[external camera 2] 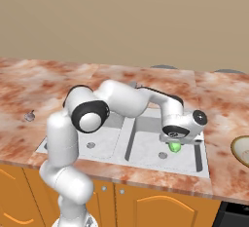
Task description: Remove the corn and garlic from the sink. Then move the bowl and cup from the counter to the sink for washing.
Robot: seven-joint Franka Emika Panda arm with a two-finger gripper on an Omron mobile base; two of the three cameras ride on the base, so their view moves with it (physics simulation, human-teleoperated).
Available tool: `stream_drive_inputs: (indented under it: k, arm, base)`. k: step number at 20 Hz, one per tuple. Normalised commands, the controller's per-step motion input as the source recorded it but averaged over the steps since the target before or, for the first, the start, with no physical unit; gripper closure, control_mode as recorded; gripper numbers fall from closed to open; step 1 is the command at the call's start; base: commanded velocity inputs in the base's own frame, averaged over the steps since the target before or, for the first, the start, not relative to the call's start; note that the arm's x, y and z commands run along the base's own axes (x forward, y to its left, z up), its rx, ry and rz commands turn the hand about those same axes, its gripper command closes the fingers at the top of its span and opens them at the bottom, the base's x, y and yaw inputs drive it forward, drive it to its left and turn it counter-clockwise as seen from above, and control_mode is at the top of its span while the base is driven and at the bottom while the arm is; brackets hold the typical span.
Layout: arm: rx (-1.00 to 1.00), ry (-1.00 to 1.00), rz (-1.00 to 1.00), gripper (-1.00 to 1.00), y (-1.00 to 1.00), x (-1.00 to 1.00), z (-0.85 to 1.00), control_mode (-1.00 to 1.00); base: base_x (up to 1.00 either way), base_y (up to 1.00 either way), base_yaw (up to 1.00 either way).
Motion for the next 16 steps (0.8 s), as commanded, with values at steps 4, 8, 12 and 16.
stream_drive_inputs:
  k: [4,8,12,16]
  arm:
    - [0.00,0.00,0.00,1.00,0.13,-0.31,0.23,-1.00]
    - [0.00,0.00,0.00,1.00,0.08,-0.24,0.24,-1.00]
    - [0.00,0.00,0.00,1.00,0.10,-0.21,0.26,-1.00]
    - [0.00,0.00,0.00,1.00,0.14,-0.27,0.24,-1.00]
  base:
    - [0.00,0.00,0.00]
    - [0.00,0.00,0.00]
    - [0.00,0.00,0.00]
    - [0.00,0.00,0.00]
